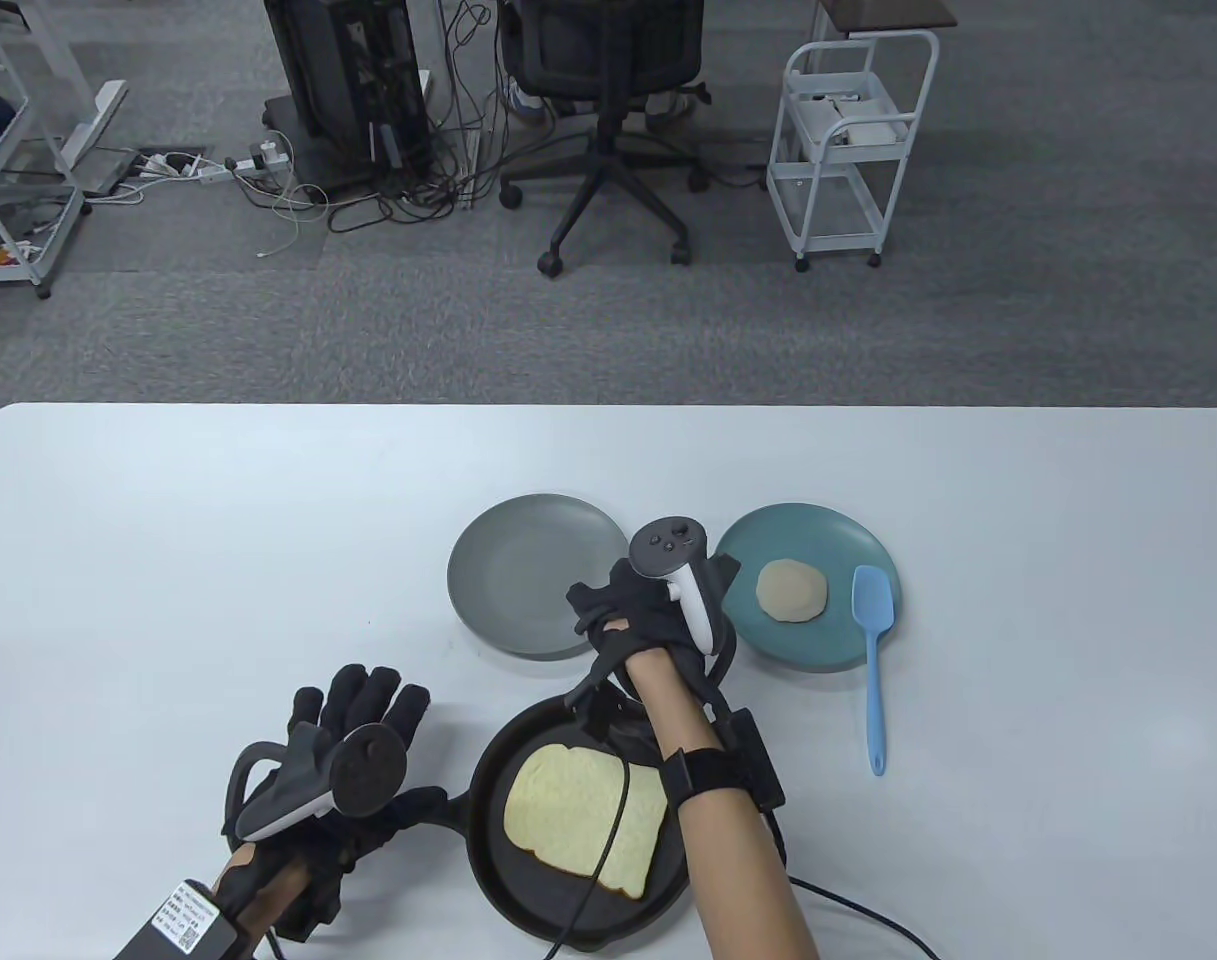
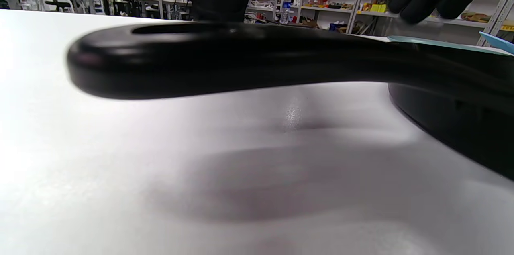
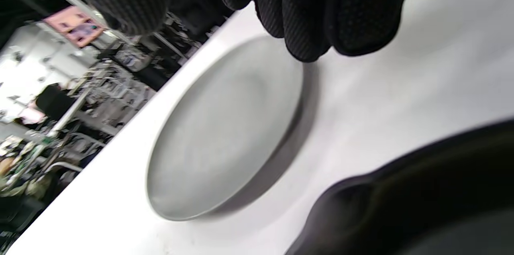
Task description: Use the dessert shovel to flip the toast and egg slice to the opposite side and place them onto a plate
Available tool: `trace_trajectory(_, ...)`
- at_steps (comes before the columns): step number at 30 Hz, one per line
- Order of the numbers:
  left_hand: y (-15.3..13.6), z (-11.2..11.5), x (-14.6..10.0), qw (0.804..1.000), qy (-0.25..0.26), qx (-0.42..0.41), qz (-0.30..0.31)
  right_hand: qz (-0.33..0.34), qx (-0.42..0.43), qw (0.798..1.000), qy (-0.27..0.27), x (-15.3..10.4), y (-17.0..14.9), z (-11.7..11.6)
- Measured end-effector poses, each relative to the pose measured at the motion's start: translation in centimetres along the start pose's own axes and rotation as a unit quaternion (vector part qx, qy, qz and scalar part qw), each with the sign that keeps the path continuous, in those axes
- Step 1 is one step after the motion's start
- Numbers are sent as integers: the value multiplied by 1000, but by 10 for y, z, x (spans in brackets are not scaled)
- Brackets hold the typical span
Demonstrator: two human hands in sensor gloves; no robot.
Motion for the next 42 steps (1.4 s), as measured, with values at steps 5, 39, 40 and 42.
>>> trace_trajectory(5, -2, -7, -4, 1000, 16, -13, -2, 86, -41, 995, -41, -40, 8, 31)
trace_trajectory(39, 3, 0, -2, 1000, 8, -6, 10, -217, -260, 924, -177, -20, -227, 88)
trace_trajectory(40, 3, 0, -2, 1000, 9, -7, 10, -221, -267, 920, -184, -20, -227, 88)
trace_trajectory(42, 3, 1, -2, 1000, 9, -6, 11, -222, -273, 917, -190, -20, -227, 89)
Point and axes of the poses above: the tracker on the back of each hand, its own y axis roughly to the thumb side, its own x axis roughly from the wrist to the fingertips, z = x × y, the point moved 4 cm from there along x, roughly from the wrist to the fingertips
